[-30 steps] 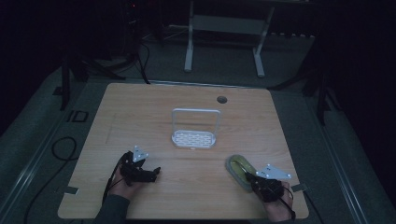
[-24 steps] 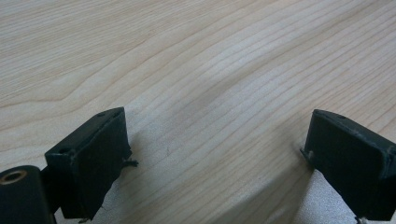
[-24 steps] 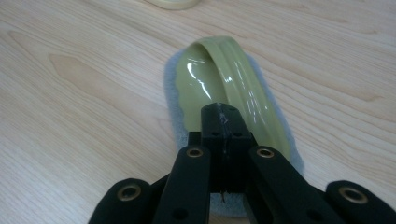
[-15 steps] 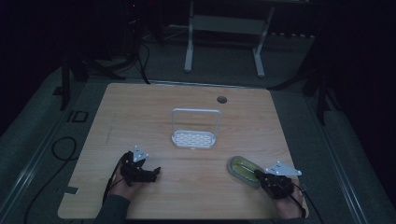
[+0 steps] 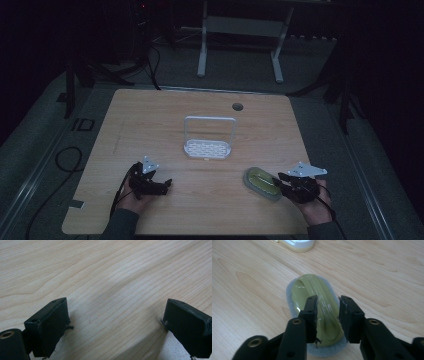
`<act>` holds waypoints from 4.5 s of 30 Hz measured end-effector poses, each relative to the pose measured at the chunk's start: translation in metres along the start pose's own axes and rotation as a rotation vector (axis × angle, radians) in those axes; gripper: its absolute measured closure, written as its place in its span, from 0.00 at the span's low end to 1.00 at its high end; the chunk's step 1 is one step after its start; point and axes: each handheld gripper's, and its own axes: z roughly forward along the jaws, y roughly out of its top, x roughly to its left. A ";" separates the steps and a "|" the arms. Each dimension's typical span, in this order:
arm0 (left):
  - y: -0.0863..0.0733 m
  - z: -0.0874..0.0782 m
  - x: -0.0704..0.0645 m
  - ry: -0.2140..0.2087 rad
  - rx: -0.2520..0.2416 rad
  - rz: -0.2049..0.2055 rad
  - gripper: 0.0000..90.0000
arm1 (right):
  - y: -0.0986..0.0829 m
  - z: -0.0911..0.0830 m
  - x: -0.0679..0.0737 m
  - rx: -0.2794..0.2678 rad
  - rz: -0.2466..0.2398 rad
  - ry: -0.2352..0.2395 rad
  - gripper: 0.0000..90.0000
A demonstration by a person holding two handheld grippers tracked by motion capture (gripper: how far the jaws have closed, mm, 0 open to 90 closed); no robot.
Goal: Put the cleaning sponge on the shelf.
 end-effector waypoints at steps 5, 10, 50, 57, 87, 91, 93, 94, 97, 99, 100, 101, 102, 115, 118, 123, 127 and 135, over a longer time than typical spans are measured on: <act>0.000 0.000 0.000 0.000 0.000 0.000 0.07 | 0.007 0.004 -0.002 0.037 -0.033 0.012 0.65; 0.000 0.000 0.000 0.000 0.000 0.000 0.07 | 0.014 0.008 -0.005 0.074 -0.063 0.030 0.61; 0.000 0.000 0.000 0.000 0.001 0.000 0.07 | 0.050 0.038 -0.014 0.302 -0.189 0.136 0.54; 0.000 0.000 0.000 -0.001 0.000 0.000 0.07 | 0.057 0.042 -0.014 0.341 -0.198 0.159 0.57; 0.000 0.000 0.000 0.000 0.001 0.000 0.07 | 0.082 0.061 -0.009 0.530 -0.262 0.224 0.65; 0.000 0.000 0.000 0.000 0.001 0.000 0.07 | 0.083 0.062 -0.009 0.556 -0.268 0.228 0.66; 0.000 0.000 0.000 0.000 0.001 0.000 0.07 | 0.084 0.062 -0.009 0.566 -0.276 0.231 0.66; 0.000 0.000 0.000 0.000 0.001 0.000 0.07 | 0.085 0.063 -0.008 0.574 -0.279 0.229 0.66; 0.000 0.000 0.000 0.000 0.001 0.000 0.07 | 0.085 0.064 -0.007 0.592 -0.292 0.226 0.66; 0.000 0.000 0.000 0.000 0.001 0.000 0.07 | 0.086 0.065 -0.007 0.603 -0.296 0.229 0.66; 0.000 0.000 0.000 0.000 0.001 0.000 0.07 | 0.086 0.066 -0.007 0.610 -0.294 0.231 0.66; 0.000 0.000 0.000 0.000 0.001 0.000 0.07 | 0.087 0.067 -0.007 0.616 -0.296 0.236 0.66; 0.000 0.000 0.000 0.000 0.000 0.000 0.07 | 0.087 0.067 -0.007 0.622 -0.299 0.239 0.66; 0.000 0.000 0.000 -0.001 0.001 0.000 0.07 | 0.091 0.074 -0.006 0.705 -0.313 0.244 0.67; 0.000 0.000 0.000 -0.001 0.000 0.000 0.07 | 0.090 0.076 -0.005 0.728 -0.318 0.249 0.67; 0.000 0.000 0.000 0.000 0.001 -0.001 0.07 | 0.089 0.079 -0.005 0.750 -0.325 0.251 0.68; 0.000 0.000 0.000 0.000 0.001 -0.001 0.07 | 0.090 0.080 -0.005 0.748 -0.330 0.251 0.72; 0.000 0.000 0.000 0.000 0.001 -0.001 0.07 | 0.087 0.085 -0.003 0.769 -0.342 0.257 0.78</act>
